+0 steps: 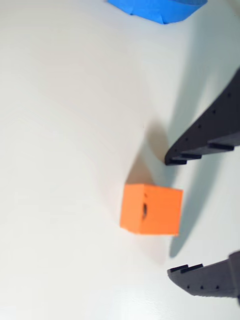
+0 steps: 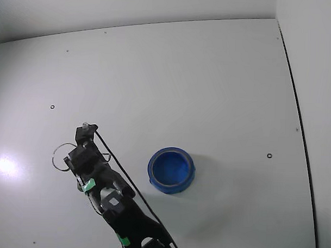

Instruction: Grasp a block and put it in the bin.

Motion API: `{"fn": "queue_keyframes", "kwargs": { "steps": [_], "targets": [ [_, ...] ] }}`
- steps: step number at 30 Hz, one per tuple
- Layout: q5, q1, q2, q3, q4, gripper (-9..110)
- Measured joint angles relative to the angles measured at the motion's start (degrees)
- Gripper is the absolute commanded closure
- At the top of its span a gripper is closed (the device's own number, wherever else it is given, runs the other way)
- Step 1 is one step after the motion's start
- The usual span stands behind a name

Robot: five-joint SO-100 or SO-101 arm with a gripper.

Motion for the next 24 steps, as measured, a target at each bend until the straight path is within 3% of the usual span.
{"fn": "queue_keyframes", "kwargs": {
  "steps": [24],
  "targets": [
    [0.0,0.18,-0.09,-0.26,-7.82,72]
  ]
}}
